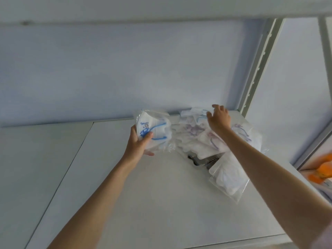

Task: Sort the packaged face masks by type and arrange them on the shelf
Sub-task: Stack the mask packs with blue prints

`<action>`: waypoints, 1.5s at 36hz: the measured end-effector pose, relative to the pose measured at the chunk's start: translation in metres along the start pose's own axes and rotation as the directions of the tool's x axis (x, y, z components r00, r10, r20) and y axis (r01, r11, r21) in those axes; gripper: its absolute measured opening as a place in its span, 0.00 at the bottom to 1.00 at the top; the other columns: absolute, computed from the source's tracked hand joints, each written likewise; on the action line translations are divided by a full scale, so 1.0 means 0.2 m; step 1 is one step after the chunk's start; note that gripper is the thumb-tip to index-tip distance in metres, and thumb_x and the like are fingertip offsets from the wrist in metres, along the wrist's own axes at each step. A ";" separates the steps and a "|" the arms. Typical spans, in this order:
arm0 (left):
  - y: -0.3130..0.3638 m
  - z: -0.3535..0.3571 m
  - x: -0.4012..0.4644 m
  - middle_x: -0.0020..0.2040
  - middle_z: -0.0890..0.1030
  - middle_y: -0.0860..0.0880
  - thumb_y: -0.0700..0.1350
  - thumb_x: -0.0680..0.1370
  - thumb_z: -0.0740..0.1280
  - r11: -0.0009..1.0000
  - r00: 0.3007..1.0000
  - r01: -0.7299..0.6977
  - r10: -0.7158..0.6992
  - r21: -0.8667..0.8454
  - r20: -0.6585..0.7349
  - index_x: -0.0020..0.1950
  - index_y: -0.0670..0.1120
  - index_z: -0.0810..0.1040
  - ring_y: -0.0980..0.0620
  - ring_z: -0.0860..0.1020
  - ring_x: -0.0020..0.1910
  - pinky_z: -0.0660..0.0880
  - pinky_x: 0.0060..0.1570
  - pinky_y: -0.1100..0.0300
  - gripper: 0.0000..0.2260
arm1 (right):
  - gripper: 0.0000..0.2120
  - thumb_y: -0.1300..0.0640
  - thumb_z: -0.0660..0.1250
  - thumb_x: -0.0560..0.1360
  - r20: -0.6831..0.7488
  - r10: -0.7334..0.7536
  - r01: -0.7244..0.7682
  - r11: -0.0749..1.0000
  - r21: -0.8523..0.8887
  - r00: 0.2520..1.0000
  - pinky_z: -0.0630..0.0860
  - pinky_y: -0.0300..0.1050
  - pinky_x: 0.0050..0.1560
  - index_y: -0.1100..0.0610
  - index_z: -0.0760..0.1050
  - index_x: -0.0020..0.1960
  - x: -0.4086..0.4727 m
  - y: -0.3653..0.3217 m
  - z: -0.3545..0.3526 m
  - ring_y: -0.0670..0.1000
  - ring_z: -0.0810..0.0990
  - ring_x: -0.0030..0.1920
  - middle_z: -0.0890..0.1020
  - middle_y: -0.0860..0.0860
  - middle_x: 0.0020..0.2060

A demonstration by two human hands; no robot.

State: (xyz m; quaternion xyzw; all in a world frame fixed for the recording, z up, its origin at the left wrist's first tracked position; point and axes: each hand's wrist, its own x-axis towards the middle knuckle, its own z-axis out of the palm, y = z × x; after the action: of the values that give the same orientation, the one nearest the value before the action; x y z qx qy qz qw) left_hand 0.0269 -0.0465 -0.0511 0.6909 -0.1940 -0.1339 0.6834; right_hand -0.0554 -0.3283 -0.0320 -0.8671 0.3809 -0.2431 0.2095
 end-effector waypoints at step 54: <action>0.02 0.05 -0.10 0.53 0.74 0.53 0.42 0.80 0.65 0.997 0.999 -0.009 0.011 -0.082 0.033 0.63 0.48 0.64 0.60 0.79 0.46 0.80 0.30 0.56 0.15 | 0.09 0.53 0.67 0.77 0.454 0.017 -0.344 0.678 0.649 0.891 0.74 0.37 0.33 0.57 0.75 0.41 -0.45 -0.33 -0.02 0.48 0.74 0.33 0.77 0.51 0.34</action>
State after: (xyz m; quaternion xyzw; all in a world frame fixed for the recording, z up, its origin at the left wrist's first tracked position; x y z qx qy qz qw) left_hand 0.0032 -0.0466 -0.0488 0.6591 -0.2032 -0.1499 0.7084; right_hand -0.0751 -0.2189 -0.0159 -0.7044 0.2889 -0.1609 0.6281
